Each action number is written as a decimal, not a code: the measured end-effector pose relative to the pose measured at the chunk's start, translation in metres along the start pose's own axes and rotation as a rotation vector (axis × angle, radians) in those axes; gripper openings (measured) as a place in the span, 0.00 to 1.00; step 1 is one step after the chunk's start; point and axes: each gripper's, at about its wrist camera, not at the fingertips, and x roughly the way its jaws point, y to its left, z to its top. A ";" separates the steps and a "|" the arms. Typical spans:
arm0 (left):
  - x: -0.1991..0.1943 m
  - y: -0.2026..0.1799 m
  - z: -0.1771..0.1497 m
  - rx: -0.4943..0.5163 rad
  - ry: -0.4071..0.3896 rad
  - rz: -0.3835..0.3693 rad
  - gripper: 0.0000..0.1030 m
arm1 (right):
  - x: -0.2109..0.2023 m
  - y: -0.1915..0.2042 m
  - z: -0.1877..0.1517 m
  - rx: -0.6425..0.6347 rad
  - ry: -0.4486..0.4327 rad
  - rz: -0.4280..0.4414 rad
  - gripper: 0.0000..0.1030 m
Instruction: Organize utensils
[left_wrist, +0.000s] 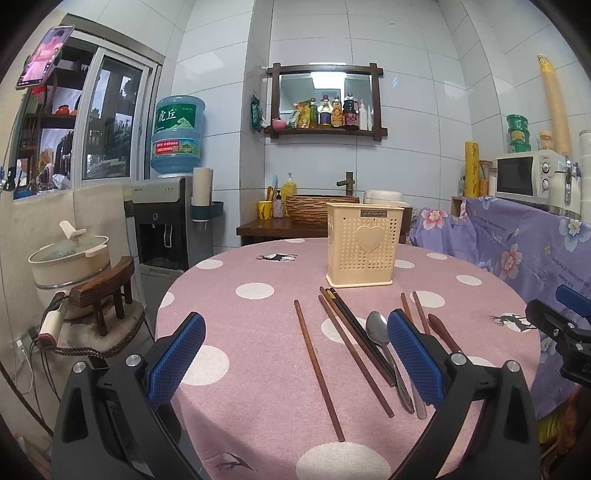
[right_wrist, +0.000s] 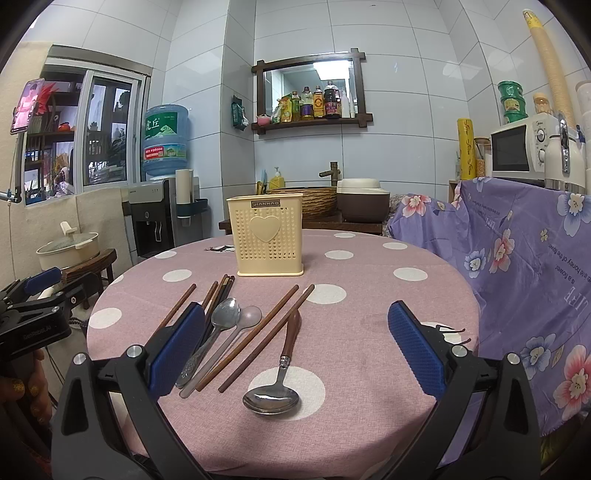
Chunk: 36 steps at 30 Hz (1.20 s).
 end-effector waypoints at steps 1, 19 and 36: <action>0.000 0.000 -0.001 -0.001 0.002 0.000 0.95 | 0.000 0.000 0.000 0.000 0.001 0.000 0.95; 0.000 0.001 0.001 -0.005 0.017 0.003 0.95 | 0.006 0.002 -0.002 0.003 0.007 0.001 0.95; 0.003 0.002 -0.001 -0.016 0.036 0.011 0.95 | 0.006 0.003 -0.007 0.004 0.015 0.003 0.95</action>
